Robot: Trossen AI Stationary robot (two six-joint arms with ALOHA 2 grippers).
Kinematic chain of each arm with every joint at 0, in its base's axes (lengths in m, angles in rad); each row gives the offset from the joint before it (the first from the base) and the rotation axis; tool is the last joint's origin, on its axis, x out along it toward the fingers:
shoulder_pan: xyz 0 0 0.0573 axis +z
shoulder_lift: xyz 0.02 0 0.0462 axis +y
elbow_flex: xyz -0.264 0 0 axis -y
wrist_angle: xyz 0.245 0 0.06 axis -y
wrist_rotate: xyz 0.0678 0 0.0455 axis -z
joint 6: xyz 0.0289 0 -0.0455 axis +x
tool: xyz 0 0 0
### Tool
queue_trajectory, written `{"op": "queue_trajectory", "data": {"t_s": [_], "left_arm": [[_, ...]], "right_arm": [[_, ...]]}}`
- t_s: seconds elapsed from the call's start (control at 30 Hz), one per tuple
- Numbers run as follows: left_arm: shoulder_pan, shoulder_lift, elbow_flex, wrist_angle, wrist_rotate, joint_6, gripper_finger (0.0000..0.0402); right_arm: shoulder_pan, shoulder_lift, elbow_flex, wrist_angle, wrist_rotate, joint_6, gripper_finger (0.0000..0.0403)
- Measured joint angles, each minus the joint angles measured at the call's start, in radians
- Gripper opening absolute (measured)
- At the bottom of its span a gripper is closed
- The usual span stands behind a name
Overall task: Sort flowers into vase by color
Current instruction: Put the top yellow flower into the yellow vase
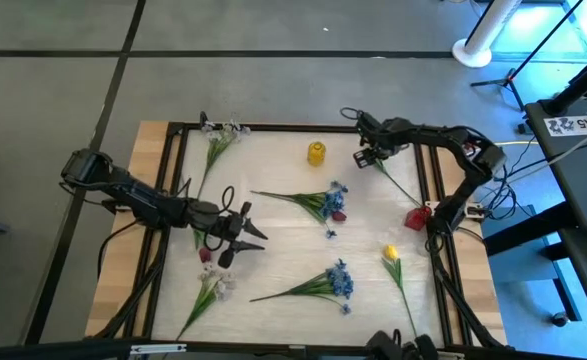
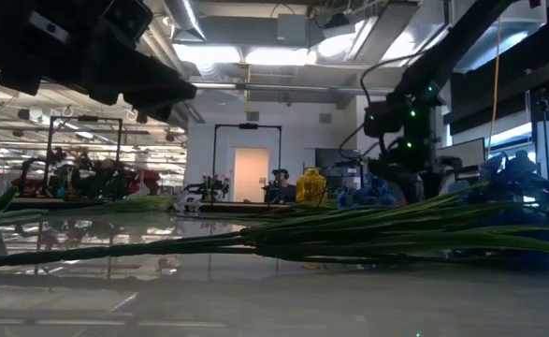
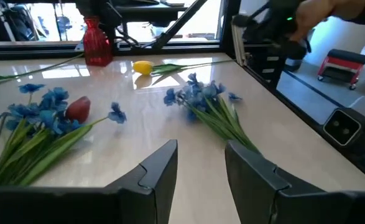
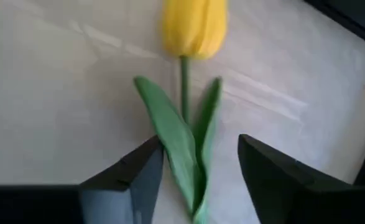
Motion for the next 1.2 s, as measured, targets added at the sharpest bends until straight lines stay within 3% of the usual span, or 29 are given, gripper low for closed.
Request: {"op": "queue_trajectory", "data": {"t_s": [0.23, 0.4, 0.63, 0.87, 1.07, 1.2], "left_arm": [[0.018, 0.000, 0.000, 0.019, -0.002, -0.004, 0.0131], [0.056, 0.000, 0.000, 0.028, -0.001, -0.006, 0.0131], [0.208, -0.048, 0.001, -0.016, 0.042, -0.033, 0.0131], [0.267, -0.156, 0.001, -0.088, 0.047, -0.024, 0.0131], [0.356, -0.203, 0.001, -0.118, 0.057, -0.025, 0.0131], [0.469, -0.253, 0.042, -0.165, 0.172, -0.018, 0.0131]], "right_arm": [[-0.060, 0.057, -0.013, 0.053, -0.069, -0.056, 0.0085], [-0.059, 0.023, -0.007, 0.074, -0.083, -0.108, 0.0014], [-0.018, -0.199, 0.018, 0.192, -0.142, -0.141, 0.0014], [0.189, -0.402, 0.019, 0.591, -0.220, -0.154, 0.0011], [0.290, -0.430, 0.020, 0.998, -0.330, -0.090, 0.0008], [0.286, -0.402, 0.020, 1.134, -0.402, -0.022, 0.0004]]}}
